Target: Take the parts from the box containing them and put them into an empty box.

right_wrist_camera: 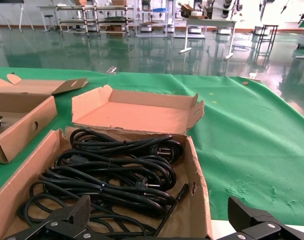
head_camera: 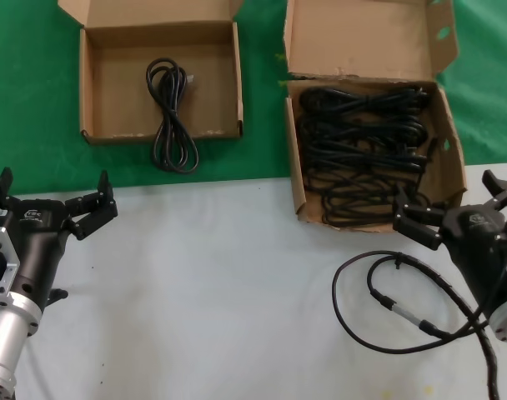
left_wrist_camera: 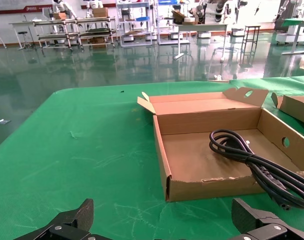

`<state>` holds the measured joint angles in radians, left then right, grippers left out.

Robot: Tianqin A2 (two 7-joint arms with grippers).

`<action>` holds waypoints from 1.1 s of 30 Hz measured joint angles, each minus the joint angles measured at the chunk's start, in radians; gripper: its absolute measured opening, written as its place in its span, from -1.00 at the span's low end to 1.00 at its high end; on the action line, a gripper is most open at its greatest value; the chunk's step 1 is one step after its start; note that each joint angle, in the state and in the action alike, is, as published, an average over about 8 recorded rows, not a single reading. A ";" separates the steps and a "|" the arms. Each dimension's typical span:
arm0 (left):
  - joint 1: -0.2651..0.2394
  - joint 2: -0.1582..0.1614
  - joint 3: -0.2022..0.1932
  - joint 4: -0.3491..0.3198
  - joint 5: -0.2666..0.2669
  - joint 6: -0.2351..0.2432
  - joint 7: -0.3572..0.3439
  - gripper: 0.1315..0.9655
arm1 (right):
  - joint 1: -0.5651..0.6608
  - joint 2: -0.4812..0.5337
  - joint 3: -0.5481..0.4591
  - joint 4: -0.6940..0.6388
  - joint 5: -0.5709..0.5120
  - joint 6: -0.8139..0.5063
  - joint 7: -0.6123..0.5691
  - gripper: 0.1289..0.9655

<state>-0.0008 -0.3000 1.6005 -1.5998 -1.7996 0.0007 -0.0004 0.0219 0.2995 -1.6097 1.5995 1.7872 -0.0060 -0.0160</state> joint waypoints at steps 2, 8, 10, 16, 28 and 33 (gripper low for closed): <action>0.000 0.000 0.000 0.000 0.000 0.000 0.000 1.00 | 0.000 0.000 0.000 0.000 0.000 0.000 0.000 1.00; 0.000 0.000 0.000 0.000 0.000 0.000 0.000 1.00 | 0.000 0.000 0.000 0.000 0.000 0.000 0.000 1.00; 0.000 0.000 0.000 0.000 0.000 0.000 0.000 1.00 | 0.000 0.000 0.000 0.000 0.000 0.000 0.000 1.00; 0.000 0.000 0.000 0.000 0.000 0.000 0.000 1.00 | 0.000 0.000 0.000 0.000 0.000 0.000 0.000 1.00; 0.000 0.000 0.000 0.000 0.000 0.000 0.000 1.00 | 0.000 0.000 0.000 0.000 0.000 0.000 0.000 1.00; 0.000 0.000 0.000 0.000 0.000 0.000 0.000 1.00 | 0.000 0.000 0.000 0.000 0.000 0.000 0.000 1.00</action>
<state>-0.0008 -0.3000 1.6005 -1.5998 -1.7996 0.0007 -0.0004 0.0219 0.2995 -1.6097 1.5995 1.7872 -0.0060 -0.0160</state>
